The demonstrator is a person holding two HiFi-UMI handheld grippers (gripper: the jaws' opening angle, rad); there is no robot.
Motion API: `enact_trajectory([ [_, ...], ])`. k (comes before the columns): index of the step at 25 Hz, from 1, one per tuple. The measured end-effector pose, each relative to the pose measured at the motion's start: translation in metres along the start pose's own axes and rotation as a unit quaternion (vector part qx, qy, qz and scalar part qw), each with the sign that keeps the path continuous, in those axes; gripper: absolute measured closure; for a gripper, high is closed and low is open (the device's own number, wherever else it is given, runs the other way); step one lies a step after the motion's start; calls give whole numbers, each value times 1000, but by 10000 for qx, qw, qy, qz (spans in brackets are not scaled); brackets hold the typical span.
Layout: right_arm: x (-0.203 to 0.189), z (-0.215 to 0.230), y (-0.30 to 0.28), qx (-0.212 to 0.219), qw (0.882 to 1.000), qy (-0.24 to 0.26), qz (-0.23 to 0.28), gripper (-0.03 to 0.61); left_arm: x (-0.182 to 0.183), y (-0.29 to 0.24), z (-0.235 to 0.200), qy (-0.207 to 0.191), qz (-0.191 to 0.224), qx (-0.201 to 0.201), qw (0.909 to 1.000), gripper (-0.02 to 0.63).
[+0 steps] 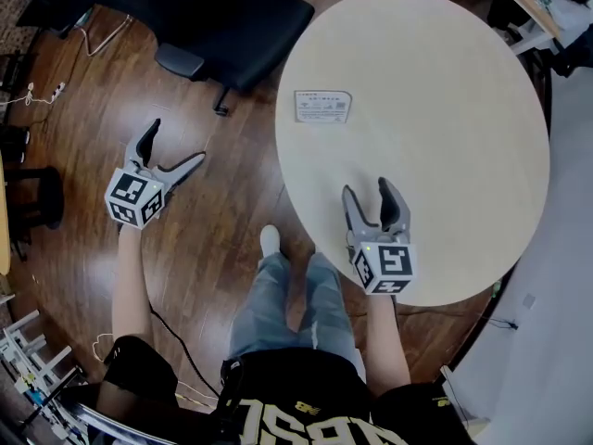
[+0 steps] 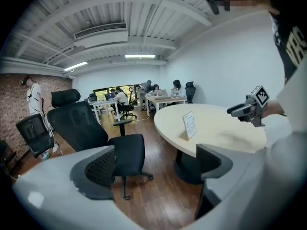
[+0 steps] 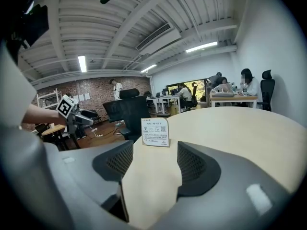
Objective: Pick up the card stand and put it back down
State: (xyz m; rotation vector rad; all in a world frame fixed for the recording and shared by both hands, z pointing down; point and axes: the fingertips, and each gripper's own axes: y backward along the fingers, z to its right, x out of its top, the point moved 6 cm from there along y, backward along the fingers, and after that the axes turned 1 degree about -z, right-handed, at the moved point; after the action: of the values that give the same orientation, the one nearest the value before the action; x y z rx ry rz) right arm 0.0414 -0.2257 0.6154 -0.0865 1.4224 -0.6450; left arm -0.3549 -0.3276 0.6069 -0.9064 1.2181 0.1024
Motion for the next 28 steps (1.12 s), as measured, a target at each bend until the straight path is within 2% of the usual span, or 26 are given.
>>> enact_trajectory([
  [4, 0, 10, -6, -8, 10000, -51, -60, 295, 18, -10, -58, -35, -55, -223, 9997, 27],
  [8, 10, 19, -10, -23, 10000, -37, -19, 295, 48, -46, -66, -189, 30, -724, 9972, 12],
  [13, 24, 33, -5, -196, 9998, -26, 56, 295, 71, -108, -16, -441, 116, -1626, 9856, 19],
  [19, 13, 50, 11, -481, 9988, -96, -31, 295, 79, -185, 62, -588, 184, -2587, 9640, 102],
  [24, 0, 57, 36, -685, 9973, -164, -230, 295, 80, -230, 116, -588, 163, -3080, 9494, 166],
  [26, -2, 64, 45, -826, 9960, -224, -249, 295, 84, -245, 131, -582, 176, -3187, 9459, 207],
  [28, -5, 68, 51, -923, 9950, -264, -261, 295, 86, -255, 139, -661, 150, -3189, 9454, 279],
])
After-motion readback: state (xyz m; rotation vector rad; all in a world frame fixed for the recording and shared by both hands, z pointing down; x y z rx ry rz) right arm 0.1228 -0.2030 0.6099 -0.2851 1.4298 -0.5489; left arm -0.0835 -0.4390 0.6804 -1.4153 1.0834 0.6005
